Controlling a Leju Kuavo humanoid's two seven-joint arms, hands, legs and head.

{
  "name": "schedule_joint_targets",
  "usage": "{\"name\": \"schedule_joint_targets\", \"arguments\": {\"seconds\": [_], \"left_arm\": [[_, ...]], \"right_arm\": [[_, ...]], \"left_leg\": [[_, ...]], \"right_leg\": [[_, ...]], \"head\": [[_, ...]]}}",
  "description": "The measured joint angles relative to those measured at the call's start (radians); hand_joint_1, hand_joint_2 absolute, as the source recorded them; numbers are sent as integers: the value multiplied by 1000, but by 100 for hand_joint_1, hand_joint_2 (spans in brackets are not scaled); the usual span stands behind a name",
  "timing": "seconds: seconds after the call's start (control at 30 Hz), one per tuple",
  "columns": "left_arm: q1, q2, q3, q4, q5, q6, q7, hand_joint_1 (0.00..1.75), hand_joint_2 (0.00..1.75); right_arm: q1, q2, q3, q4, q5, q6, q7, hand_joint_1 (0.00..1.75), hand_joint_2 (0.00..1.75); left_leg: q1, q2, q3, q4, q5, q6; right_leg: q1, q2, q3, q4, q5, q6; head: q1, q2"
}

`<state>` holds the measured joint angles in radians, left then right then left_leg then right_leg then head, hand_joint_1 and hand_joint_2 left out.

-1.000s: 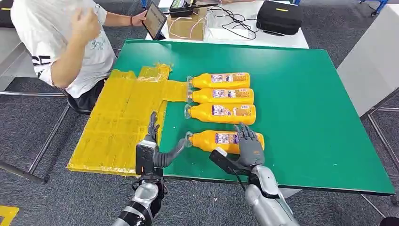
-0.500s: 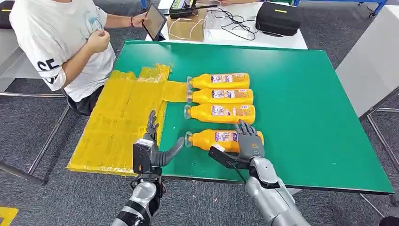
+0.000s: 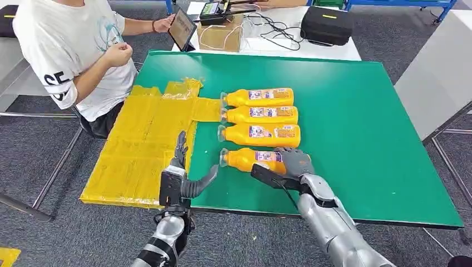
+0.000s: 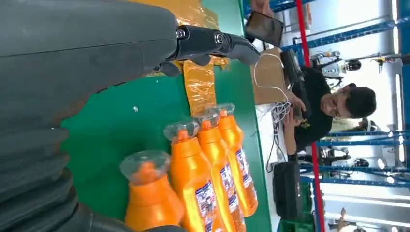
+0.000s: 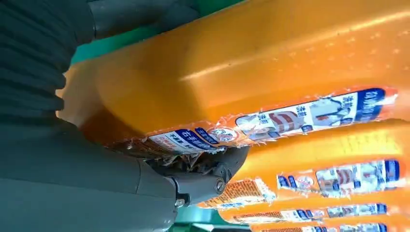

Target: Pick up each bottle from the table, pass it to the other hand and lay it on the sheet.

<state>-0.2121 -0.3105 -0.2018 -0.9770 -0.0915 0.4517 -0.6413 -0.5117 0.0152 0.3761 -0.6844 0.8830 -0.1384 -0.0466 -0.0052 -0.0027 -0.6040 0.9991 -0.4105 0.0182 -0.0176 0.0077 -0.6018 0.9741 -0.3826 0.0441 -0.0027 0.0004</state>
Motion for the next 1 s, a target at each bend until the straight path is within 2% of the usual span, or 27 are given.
{"name": "schedule_joint_targets", "arguments": {"seconds": [0.23,0.4,0.7,1.0], "left_arm": [[-19,13,12,29,-31,-3,15,0,175],[-36,18,20,59,-22,-36,17,0,175],[-53,19,24,80,-26,-47,26,0,175],[-56,11,-11,46,42,-183,86,0,175]], "right_arm": [[-5,41,-30,20,-176,-101,-107,175,175],[48,105,-81,-41,-345,-184,-214,175,175],[89,173,-83,-116,-365,-213,-221,175,175],[74,259,-49,-95,-420,-197,-248,175,175]], "left_leg": [[1,1,0,0,1,-1],[1,0,-7,0,2,-1],[1,-1,-15,0,2,-1],[1,-1,-17,0,2,-1]], "right_leg": [[1,2,-1,0,1,-1],[1,1,-7,2,1,0],[0,0,-13,2,0,0],[0,0,-15,2,0,0]], "head": [[0,0],[0,0],[0,0],[0,0]]}}
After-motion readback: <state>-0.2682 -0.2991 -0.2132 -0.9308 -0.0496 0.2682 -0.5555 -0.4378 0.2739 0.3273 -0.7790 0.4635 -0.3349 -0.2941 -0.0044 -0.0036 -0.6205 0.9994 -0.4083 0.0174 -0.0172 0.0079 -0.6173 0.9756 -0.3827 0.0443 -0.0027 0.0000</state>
